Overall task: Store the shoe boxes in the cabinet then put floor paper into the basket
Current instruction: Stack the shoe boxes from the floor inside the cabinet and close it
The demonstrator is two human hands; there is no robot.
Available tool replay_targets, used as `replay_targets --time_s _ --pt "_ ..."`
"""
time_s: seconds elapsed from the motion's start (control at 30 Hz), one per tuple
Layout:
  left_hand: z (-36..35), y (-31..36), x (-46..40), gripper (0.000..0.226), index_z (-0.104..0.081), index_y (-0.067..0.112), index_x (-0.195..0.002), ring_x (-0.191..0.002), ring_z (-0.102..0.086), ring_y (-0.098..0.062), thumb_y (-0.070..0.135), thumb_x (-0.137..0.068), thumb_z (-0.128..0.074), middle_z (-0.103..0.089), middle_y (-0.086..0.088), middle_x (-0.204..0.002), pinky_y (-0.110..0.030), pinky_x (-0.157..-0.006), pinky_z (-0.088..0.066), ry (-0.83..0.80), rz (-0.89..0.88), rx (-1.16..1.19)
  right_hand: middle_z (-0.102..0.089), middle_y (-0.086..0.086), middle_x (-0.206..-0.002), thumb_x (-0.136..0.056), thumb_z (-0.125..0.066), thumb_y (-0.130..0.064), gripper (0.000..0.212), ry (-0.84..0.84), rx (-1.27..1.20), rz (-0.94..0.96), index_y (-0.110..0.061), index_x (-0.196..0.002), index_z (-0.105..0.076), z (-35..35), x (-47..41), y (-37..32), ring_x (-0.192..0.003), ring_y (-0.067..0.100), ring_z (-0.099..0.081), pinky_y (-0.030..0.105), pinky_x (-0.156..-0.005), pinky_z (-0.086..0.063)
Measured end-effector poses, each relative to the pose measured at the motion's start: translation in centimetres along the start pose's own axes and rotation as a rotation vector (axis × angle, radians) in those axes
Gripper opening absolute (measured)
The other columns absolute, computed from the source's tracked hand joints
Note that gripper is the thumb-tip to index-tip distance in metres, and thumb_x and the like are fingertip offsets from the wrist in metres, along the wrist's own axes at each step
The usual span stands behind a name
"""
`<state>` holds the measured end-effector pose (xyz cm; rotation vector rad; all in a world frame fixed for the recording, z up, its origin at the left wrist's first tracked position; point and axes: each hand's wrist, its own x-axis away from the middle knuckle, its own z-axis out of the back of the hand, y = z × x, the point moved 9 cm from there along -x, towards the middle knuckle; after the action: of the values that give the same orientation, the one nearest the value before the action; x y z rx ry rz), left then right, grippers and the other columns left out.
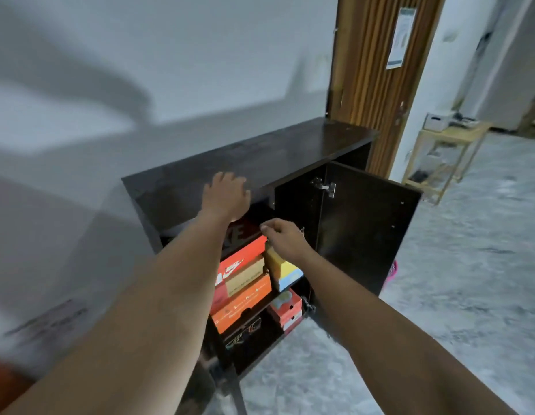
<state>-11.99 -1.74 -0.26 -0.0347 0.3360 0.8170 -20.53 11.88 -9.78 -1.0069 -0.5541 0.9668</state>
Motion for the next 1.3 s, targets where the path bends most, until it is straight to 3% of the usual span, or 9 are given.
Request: replay_targets --time_s 0.1,0.2,0.33,0.53,0.73,0.87,0.97,1.1,1.3 --pt "-3.3 -7.2 1.9 0.061 -0.028 0.033 -0.157 -0.154 -0.008 -0.039 0.058 -0.101 -0.03 -0.012 -0.003 -0.169 -0.064 -0.12 -0.013 -0.312 0.136 -0.031 -0.067 0.004 -0.123 -0.097 -0.057 -0.059 0.055 -0.363 0.14 -0.058 -0.018 -0.133 -0.063 -5.3 4.4 -3.7 -0.106 0.027 -0.07 0.037 -0.077 -0.061" --pt "-5.0 -9.9 3.5 0.06 -0.01 0.044 -0.158 -0.156 0.001 -0.034 0.06 -0.102 -0.024 -0.001 0.004 -0.17 -0.065 -0.121 0.0 -0.376 0.092 0.007 -0.058 0.01 -0.143 -0.084 -0.069 -0.067 0.088 -0.698 0.31 -0.185 -0.018 -0.152 -0.043 -10.3 9.8 -5.3 -0.11 0.029 -0.07 0.044 -0.07 -0.065" --pt "-4.1 -10.4 4.0 0.054 -0.015 0.044 -0.158 -0.156 -0.002 -0.029 0.054 -0.105 -0.015 -0.006 0.003 -0.17 -0.062 -0.122 0.0 -0.32 0.072 0.057 -0.063 0.023 -0.131 -0.094 -0.073 -0.034 0.058 -0.849 0.439 -0.24 -0.002 -0.139 -0.054 -13.0 14.6 -5.6 -0.111 0.038 -0.07 0.058 -0.085 -0.062" --pt "-4.0 -10.6 3.9 0.054 -0.019 0.045 -0.157 -0.157 0.0 -0.027 0.056 -0.104 -0.017 -0.006 0.004 -0.17 -0.059 -0.123 0.003 -0.361 0.106 0.113 -0.062 0.01 -0.122 -0.094 -0.073 -0.017 0.056 -0.722 0.478 -0.226 -0.019 -0.144 -0.049 -8.6 15.3 -5.3 -0.092 0.026 -0.067 0.037 -0.063 -0.065" --pt "-4.0 -10.5 3.9 0.055 -0.02 0.045 -0.157 -0.157 0.003 -0.027 0.058 -0.104 -0.018 -0.004 0.003 -0.17 -0.059 -0.123 0.006 -0.378 0.099 0.154 -0.066 -0.006 -0.091 -0.081 -0.079 -0.052 0.041 -0.233 0.876 -0.084 -0.023 -0.108 -0.071 -0.3 10.9 -2.8 -0.087 0.018 -0.066 0.031 -0.07 -0.053" --pt "-4.0 -10.5 3.9 0.057 -0.018 0.045 -0.157 -0.156 0.003 -0.027 0.062 -0.102 -0.014 -0.002 0.004 -0.17 -0.059 -0.123 0.005 -0.411 0.107 0.131 -0.065 -0.006 -0.089 -0.066 -0.072 -0.082 0.067 0.123 0.814 -0.261 -0.028 -0.1 -0.052 5.5 8.4 1.5 -0.079 0.016 -0.066 0.034 -0.066 -0.053" --pt "-4.0 -10.4 4.0 0.058 -0.017 0.047 -0.157 -0.157 0.004 -0.026 0.064 -0.102 -0.014 -0.001 0.006 -0.17 -0.058 -0.123 0.005 -0.426 0.111 0.127 -0.069 -0.003 -0.071 -0.062 -0.058 -0.096 0.079 0.238 0.694 -0.402 -0.021 -0.087 -0.062 6.7 6.5 5.0 -0.062 0.018 -0.069 0.034 -0.061 -0.058" --pt "-3.9 -10.2 4.0 0.058 -0.013 0.047 -0.157 -0.156 0.004 -0.027 0.064 -0.101 -0.014 -0.001 0.005 -0.17 -0.06 -0.123 0.003 -0.407 0.106 0.091 -0.072 0.007 -0.064 -0.088 -0.067 -0.063 0.059 0.175 0.402 -0.417 -0.006 -0.075 -0.071 3.9 1.4 6.6 -0.057 0.025 -0.071 0.04 -0.067 -0.064" --pt "-4.0 -10.1 4.0 0.06 -0.012 0.048 -0.157 -0.157 0.002 -0.028 0.065 -0.1 -0.014 -0.002 0.005 -0.17 -0.06 -0.123 0.0 -0.374 0.098 0.053 -0.071 0.017 -0.105 -0.101 -0.056 -0.036 0.037 0.208 0.289 -0.404 -0.002 -0.11 -0.068 0.8 -4.7 6.2 -0.098 0.036 -0.069 0.035 -0.073 -0.048"
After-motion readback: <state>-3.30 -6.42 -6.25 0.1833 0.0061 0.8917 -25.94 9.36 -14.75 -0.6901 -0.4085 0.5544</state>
